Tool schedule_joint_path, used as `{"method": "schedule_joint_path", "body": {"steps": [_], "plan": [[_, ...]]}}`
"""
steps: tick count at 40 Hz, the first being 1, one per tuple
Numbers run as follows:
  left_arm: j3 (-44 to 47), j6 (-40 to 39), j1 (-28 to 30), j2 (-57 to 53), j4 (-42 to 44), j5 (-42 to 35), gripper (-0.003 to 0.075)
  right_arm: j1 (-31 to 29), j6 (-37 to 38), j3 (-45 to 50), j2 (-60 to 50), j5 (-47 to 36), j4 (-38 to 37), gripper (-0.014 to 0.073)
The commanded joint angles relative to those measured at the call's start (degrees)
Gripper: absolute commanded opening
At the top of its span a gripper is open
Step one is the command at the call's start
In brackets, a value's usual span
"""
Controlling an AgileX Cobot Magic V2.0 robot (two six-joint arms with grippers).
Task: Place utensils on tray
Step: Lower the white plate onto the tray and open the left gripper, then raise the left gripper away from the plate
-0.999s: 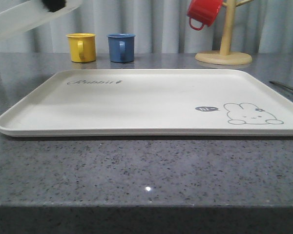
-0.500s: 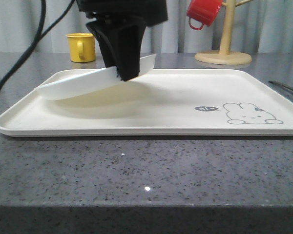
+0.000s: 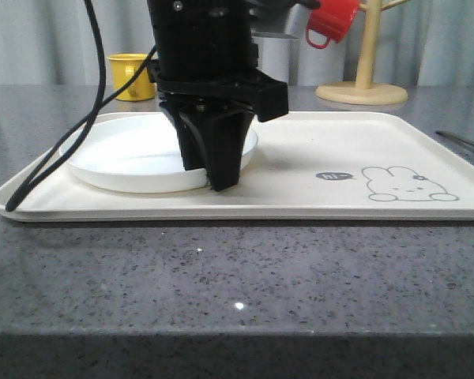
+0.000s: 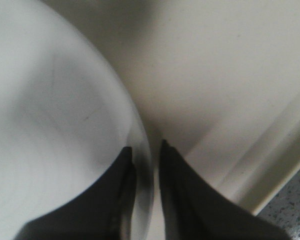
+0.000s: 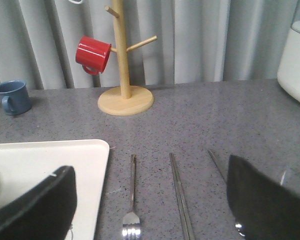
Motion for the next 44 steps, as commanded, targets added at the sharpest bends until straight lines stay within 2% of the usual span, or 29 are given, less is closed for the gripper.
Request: {"method": "schedule_joint_path", "body": {"steps": [1,4,12,15,23,30,38,44], "plan": [[-2.25,-0.1,-0.35,-3.43,-1.31,2.02,0.0328,-0.28,-0.34,-1.8,1.03,-4.42,-0.62,0.0633],[-3.19,-0.1,-0.35,-4.82,-1.82,2.02,0.0388,-0.28,-0.34,-1.8,1.03,-4.42,-0.62,0.0633],[-4.54,-0.1,0.57,-11.13,0.81,2.02,0.0372,-0.28,-0.34,-1.8,1.03,-4.36,-0.62,0.0633],[-4.29,-0.1,2.3,-13.92,1.51,2.02,0.03,-0.28,-0.34,-1.8,1.03,-4.36,-0.62,0.0633],[-0.26,-0.1,11.21,-21.57,1.51,2.02,-0.0002,-0.28,-0.34,-1.8,1.03,-4.36,-0.62,0.0633],[7.66,-0.2,21.91,-28.83,0.94,1.19,-0.0018,-0.28,-0.34,-1.8,1.03,-4.36,-0.62,0.0633],[21.22,-0.42,33.08,-40.3,-4.07,-10.36,-0.0018,-0.28,-0.34,-1.8,1.03,-4.36,-0.62,0.0633],[35.72,-0.42,34.28,-51.32,-4.62,-24.47,-0.0018,-0.28,-0.34,-1.8,1.03,-4.36,-0.62,0.0633]]}}
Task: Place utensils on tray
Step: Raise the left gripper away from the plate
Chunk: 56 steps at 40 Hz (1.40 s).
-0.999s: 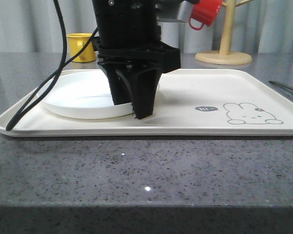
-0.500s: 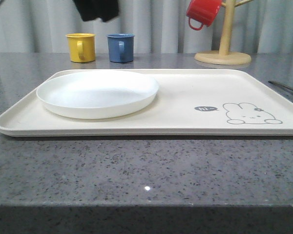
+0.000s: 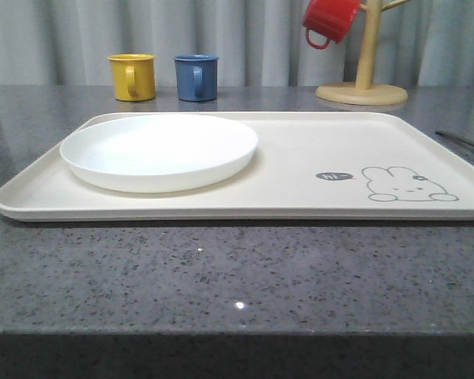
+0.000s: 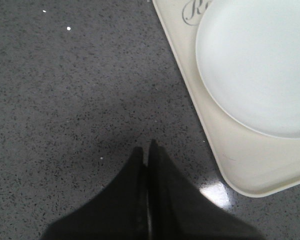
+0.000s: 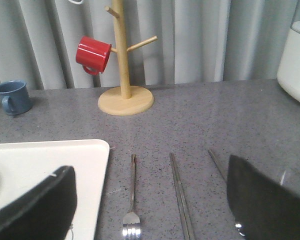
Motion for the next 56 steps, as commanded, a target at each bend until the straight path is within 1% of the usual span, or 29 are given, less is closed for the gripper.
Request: {"method": "schedule_joint_path", "body": {"steps": [1,5,9,12,14,19,24,29,51,56], "plan": [[7.91,-0.32,0.26,-9.67,-2.0,-14.26,-0.0018,-0.28,-0.34,-1.8,1.03,-4.36,-0.62,0.0633],[18.3,-0.32,0.26,-18.39,-2.0,-25.2,-0.0018,-0.28,-0.34,-1.8,1.03,-4.36,-0.62,0.0633],[27.45,-0.32,0.26,-28.79,-2.0,-32.42,-0.0018,-0.28,-0.34,-1.8,1.03,-4.36,-0.62,0.0633],[32.92,-0.32,0.26,-35.22,-1.9,-34.59,-0.0018,-0.28,-0.34,-1.8,1.03,-4.36,-0.62,0.0633],[35.56,-0.32,0.26,-39.09,-1.78,-34.7,-0.0018,-0.28,-0.34,-1.8,1.03,-4.36,-0.62,0.0633],[40.23,-0.32,0.26,-47.45,-1.78,-34.96,-0.0018,-0.28,-0.34,-1.8,1.03,-4.36,-0.62,0.0633],[42.5,-0.32,0.26,-54.14,-1.78,-36.45,-0.0018,-0.28,-0.34,-1.8,1.03,-4.36,-0.62,0.0633],[42.77,-0.32,0.26,-57.04,-2.32,-36.68,-0.0018,-0.28,-0.34,-1.8,1.03,-4.36,-0.62,0.0633],[42.8,-0.32,0.26,-57.3,-2.96,-35.82,-0.0018,-0.28,-0.34,-1.8,1.03,-4.37,-0.57,0.0633],[42.8,-0.32,0.26,-57.3,-2.96,-35.82,-0.0018,-0.28,-0.34,-1.8,1.19,-3.51,0.47,0.0633]]}}
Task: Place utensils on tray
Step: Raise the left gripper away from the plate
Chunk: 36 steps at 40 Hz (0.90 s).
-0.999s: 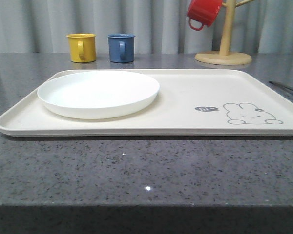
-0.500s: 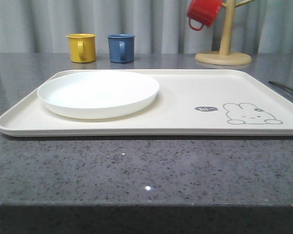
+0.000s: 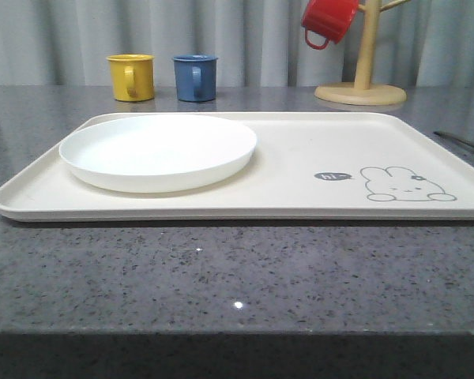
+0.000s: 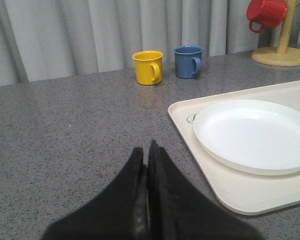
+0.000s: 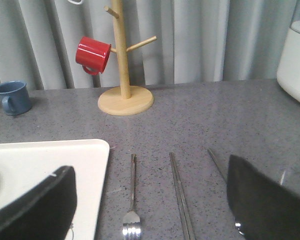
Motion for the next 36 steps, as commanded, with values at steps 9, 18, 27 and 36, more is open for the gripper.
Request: {"method": "schedule_joint_path", "body": {"steps": [9,18,27,36], "plan": [[-1.5,-0.32,0.1,0.55,-0.93,-4.2,-0.0018,-0.28,-2.11,-5.22,12.85,2.94,0.28,0.0451],[-1.5,-0.32,0.1,0.55,-0.93,-4.2,-0.0018,0.05,-2.48,-13.38,31.53,6.68,1.86,0.0385],[-1.5,-0.32,0.1,0.55,-0.93,-4.2,-0.0018,4.38,-2.48,-23.31,49.18,14.59,2.04,0.0381],[-1.5,-0.32,0.1,0.55,-0.93,-4.2,-0.0018,5.76,-2.48,-30.4,62.62,18.51,2.04,0.038]]}}
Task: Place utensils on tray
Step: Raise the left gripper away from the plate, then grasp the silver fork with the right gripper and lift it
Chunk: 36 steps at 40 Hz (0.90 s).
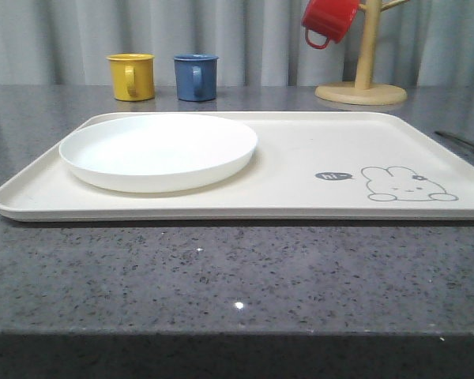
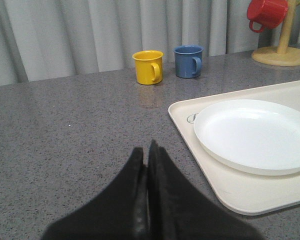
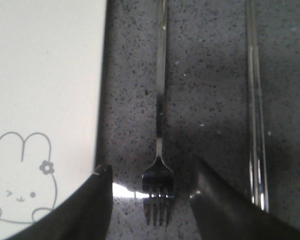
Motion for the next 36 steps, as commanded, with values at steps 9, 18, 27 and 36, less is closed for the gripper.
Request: {"method": "schedule_joint_path", "body": {"steps": [9,18,27,36], "plan": [[-1.5,-0.32,0.1,0.55,-0.9,-4.2,-0.0018,0.14,-0.73,-5.5,9.43,-1.35,-0.47,0.038],[-1.5,-0.32,0.1,0.55,-0.9,-4.2,-0.0018,0.14,-0.73,-5.5,13.04,-3.13,-0.47,0.0373],[-1.5,-0.32,0.1,0.55,-0.9,-4.2,-0.0018,0.14,-0.73,-5.5,13.43,-2.92,-0.47,0.0171],[-1.5,-0.32,0.1,0.55,-0.9,-4.2,-0.0018,0.14,-0.73,-5.73,12.21,-2.52,-0.51,-0.0006]]}}
